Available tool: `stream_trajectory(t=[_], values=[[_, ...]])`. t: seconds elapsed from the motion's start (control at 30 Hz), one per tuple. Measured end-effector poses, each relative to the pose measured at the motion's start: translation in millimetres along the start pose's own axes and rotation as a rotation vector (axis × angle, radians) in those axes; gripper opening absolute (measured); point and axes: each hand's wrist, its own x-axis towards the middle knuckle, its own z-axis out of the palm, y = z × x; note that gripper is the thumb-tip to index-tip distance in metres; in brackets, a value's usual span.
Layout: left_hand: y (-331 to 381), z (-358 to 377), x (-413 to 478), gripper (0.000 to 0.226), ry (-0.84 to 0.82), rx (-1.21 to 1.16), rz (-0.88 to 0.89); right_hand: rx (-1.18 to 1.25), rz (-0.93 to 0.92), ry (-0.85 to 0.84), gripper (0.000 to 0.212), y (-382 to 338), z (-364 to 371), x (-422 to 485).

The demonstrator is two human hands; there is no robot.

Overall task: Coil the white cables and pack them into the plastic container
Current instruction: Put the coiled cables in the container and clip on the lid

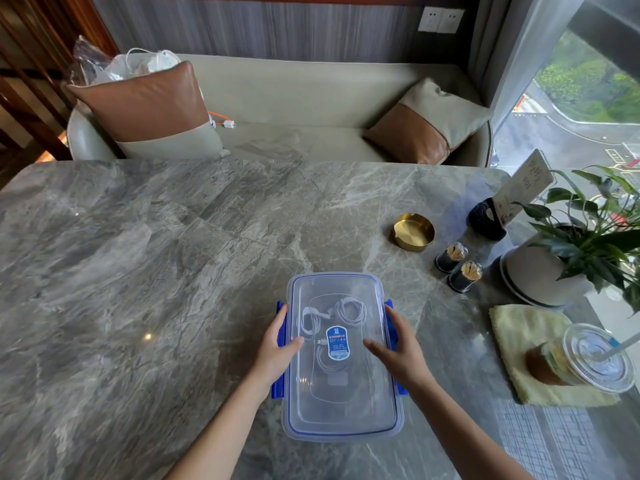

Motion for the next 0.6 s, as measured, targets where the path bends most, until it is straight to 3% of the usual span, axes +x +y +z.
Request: stream_trajectory(t=[0.43,0.5,0.6], values=[[-13.9,-8.2,-2.2,0.06,-0.083,-0.02,-0.037,0.148,0.085,-0.118,0.046,13.6,-12.9,-6.0],[-14.1,-6.3,-3.0,0.067,-0.075,0.0,-0.022,0.118,0.069,-0.106,0.051,12.4,-11.7,-8.4],[-18.3,1.8,-8.4,0.081,0.013,-0.011,-0.017,0.158,0.066,-0.039,0.076,13.5,-6.1,-10.5]])
